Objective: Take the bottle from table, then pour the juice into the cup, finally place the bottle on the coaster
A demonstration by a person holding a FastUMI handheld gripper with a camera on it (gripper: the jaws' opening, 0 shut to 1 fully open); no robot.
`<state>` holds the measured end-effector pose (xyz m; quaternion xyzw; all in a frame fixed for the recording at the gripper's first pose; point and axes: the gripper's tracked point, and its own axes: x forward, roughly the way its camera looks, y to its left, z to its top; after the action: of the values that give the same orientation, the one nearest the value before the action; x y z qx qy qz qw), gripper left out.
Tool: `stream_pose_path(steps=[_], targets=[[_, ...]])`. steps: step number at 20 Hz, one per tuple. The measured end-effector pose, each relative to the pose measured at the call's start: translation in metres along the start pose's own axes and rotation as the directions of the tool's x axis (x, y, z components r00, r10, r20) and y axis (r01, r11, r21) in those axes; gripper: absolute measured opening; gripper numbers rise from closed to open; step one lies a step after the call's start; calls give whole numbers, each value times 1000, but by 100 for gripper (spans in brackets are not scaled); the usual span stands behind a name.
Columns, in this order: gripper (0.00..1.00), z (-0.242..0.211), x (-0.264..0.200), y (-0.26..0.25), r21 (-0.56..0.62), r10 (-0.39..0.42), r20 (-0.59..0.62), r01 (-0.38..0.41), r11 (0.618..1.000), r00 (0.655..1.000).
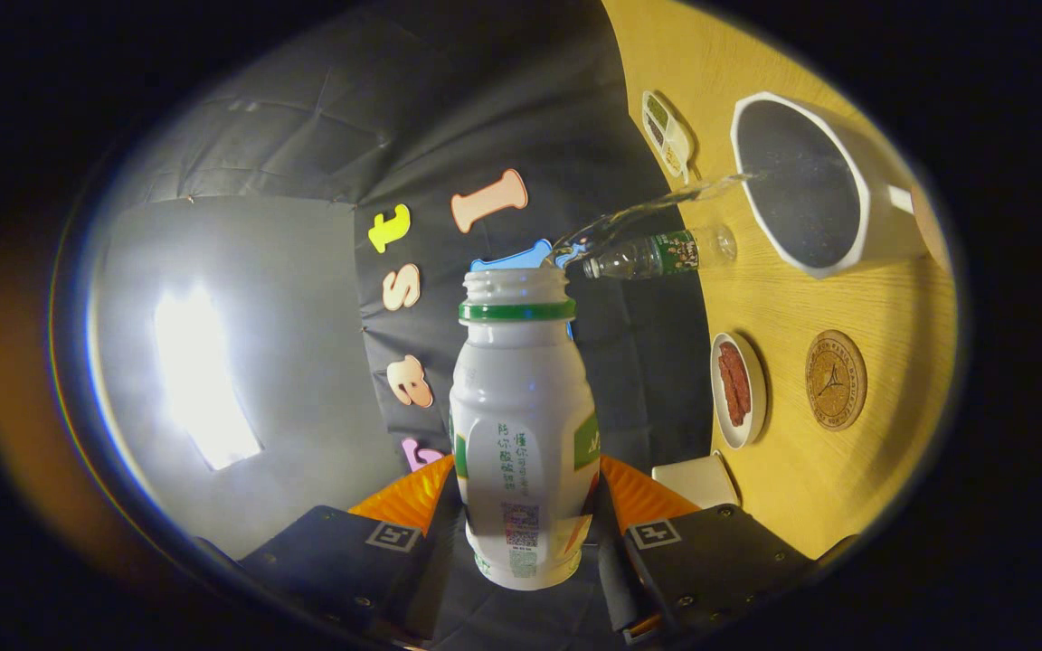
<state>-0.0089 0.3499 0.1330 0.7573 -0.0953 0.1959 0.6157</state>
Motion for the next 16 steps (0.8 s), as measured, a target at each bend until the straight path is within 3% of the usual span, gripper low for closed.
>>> stream_pose_path(steps=[16], targets=[[69, 1, -3, 2, 39, 0, 7, -1, 999, 1000]])
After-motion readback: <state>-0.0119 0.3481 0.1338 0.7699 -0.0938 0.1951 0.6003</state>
